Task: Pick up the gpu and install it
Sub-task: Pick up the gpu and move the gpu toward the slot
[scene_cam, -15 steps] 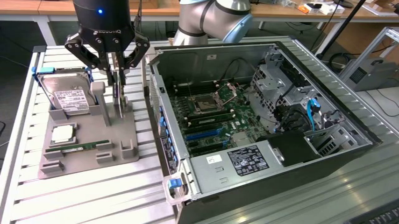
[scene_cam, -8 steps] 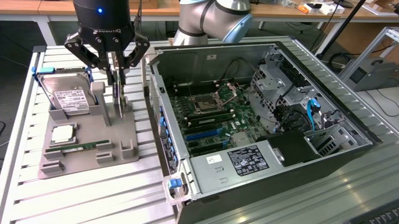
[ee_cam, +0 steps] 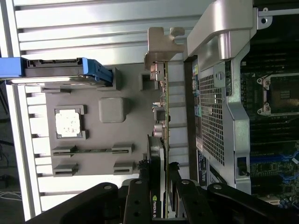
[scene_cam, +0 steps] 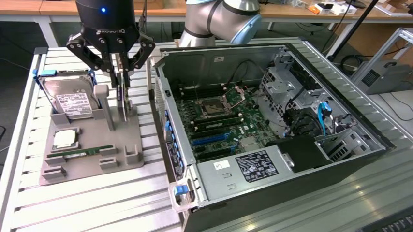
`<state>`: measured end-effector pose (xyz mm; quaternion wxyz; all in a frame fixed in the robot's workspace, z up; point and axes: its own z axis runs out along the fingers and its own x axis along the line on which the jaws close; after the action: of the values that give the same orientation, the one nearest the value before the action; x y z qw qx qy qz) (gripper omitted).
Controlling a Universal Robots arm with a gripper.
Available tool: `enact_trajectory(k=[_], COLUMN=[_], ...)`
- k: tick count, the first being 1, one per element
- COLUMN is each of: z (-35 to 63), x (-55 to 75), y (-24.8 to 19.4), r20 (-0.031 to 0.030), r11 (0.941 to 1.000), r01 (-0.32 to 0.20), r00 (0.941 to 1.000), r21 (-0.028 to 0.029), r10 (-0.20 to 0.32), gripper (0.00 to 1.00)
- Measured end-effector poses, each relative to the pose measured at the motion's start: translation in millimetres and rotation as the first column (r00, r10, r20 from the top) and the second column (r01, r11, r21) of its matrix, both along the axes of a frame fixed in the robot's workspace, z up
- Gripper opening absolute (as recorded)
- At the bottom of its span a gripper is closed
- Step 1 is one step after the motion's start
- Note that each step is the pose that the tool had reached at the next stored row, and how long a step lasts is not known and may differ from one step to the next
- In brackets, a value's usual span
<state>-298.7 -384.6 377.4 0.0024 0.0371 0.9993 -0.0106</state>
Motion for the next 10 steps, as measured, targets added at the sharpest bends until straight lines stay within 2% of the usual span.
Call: enact_trajectory(k=[10], z=[1.8], x=[0.0], y=[0.0], r20=[0.0000], r11=[1.0000], r01=[0.000], r00=[1.0000], r21=[0.0002], r10=[0.000], gripper=[0.27])
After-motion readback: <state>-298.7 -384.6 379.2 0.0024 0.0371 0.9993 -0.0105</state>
